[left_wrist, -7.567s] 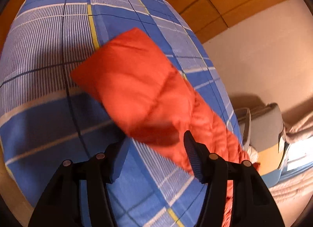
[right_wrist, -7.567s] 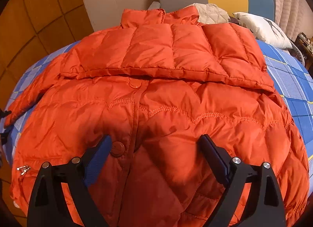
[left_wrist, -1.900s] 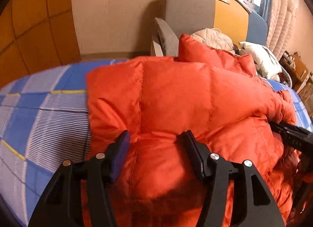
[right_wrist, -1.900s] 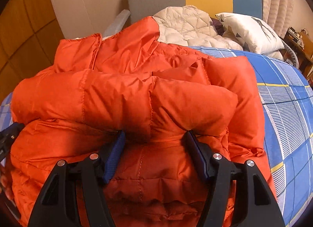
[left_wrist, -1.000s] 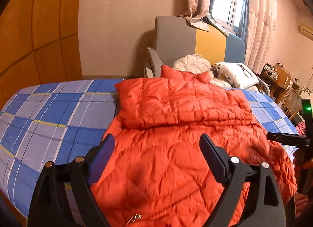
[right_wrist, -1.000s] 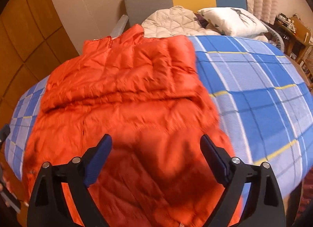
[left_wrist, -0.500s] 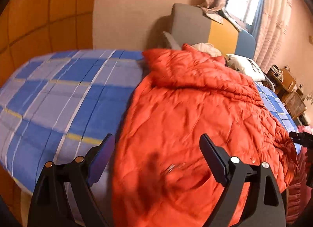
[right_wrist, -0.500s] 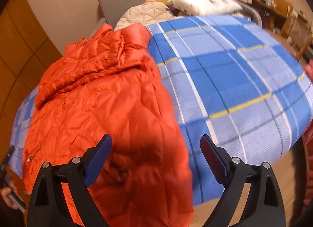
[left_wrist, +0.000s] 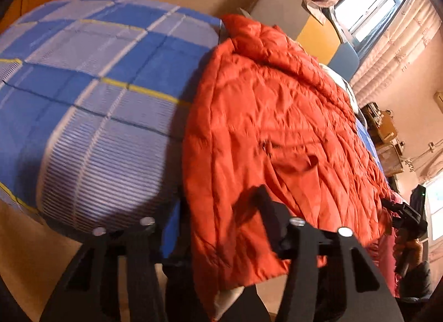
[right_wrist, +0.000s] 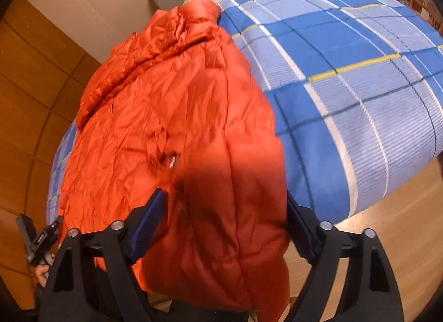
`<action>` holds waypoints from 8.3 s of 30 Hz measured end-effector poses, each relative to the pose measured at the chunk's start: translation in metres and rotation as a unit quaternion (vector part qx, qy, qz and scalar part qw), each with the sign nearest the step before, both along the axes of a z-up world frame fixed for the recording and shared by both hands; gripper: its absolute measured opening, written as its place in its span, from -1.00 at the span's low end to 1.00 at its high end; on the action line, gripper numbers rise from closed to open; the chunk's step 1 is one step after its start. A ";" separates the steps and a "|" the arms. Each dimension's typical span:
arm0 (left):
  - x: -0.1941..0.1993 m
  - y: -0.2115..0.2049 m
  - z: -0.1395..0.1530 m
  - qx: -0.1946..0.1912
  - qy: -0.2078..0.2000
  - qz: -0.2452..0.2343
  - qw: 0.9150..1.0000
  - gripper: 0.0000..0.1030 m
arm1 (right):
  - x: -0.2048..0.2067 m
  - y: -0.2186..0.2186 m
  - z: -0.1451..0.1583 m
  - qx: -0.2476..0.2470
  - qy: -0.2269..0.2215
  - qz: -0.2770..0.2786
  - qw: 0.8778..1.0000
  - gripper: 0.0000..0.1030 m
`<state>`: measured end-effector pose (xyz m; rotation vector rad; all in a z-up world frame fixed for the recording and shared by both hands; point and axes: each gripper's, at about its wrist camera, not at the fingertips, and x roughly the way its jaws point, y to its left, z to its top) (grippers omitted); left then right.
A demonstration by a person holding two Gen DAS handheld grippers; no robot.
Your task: Fold large clothes
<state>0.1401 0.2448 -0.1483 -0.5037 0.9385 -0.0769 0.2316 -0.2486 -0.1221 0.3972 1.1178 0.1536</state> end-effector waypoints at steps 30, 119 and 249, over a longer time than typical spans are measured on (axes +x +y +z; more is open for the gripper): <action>-0.054 0.016 0.029 -0.043 -0.014 -0.060 0.997 -0.86 | -0.033 0.004 0.037 -0.025 -0.002 0.085 0.996 -0.62; 0.078 0.043 0.029 -0.124 -0.040 -0.056 0.990 -0.89 | 0.067 -0.026 0.048 0.100 -0.034 0.023 0.994 -0.56; 0.323 -0.022 0.084 0.169 -0.073 -0.010 0.983 -0.93 | 0.286 0.070 0.061 -0.206 -0.107 0.022 0.972 -0.68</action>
